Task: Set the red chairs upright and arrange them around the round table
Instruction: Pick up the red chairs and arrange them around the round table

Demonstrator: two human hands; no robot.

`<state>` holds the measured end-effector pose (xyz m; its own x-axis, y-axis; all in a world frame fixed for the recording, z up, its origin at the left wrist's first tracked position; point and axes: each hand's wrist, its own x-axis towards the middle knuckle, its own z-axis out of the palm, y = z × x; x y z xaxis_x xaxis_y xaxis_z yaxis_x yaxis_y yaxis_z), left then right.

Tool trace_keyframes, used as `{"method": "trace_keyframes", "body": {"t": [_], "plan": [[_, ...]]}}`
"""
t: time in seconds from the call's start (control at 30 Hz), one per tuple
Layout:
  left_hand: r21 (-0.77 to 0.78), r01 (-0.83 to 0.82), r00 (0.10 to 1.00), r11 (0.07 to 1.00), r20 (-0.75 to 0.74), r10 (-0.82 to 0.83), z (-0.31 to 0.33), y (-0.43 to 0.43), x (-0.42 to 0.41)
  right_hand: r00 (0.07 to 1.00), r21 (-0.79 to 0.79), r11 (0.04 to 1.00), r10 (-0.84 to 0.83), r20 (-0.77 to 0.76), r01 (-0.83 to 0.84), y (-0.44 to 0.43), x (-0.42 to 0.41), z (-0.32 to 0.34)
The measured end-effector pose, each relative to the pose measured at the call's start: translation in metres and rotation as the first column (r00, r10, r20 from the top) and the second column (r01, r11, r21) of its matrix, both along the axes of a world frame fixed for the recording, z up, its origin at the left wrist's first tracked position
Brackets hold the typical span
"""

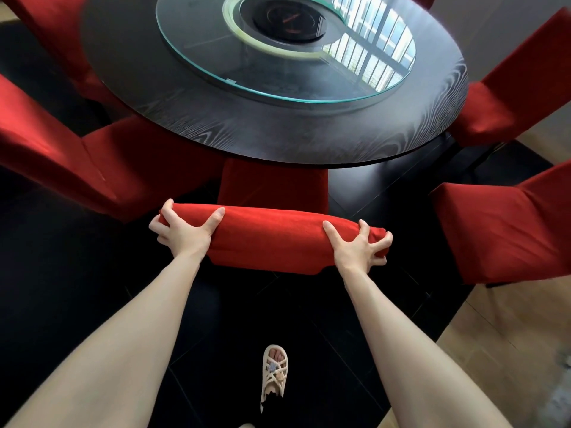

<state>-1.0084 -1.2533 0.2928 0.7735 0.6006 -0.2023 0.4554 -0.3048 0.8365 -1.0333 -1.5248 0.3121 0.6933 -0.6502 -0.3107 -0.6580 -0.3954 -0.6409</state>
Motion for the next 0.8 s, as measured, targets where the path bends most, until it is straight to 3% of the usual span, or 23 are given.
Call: {"method": "trace_keyframes", "body": {"t": [0.4, 0.67, 0.8], "plan": [[0.038, 0.056, 0.996, 0.998, -0.073, -0.053, 0.033, -0.006, -0.021, 0.999, 0.019, 0.998, 0.052, 0.006, -0.052, -0.008, -0.018, 0.023], [0.000, 0.155, 0.983, 0.988, 0.100, -0.154, 0.085, -0.035, -0.051, 0.971, 0.006, 0.999, 0.044, 0.236, -0.046, -0.010, -0.047, 0.069], [-0.044, 0.284, 0.939, 0.958, 0.215, -0.269, 0.125, -0.070, -0.058, 0.921, 0.043, 0.999, 0.005, 0.390, -0.024, -0.029, -0.066, 0.111]]}}
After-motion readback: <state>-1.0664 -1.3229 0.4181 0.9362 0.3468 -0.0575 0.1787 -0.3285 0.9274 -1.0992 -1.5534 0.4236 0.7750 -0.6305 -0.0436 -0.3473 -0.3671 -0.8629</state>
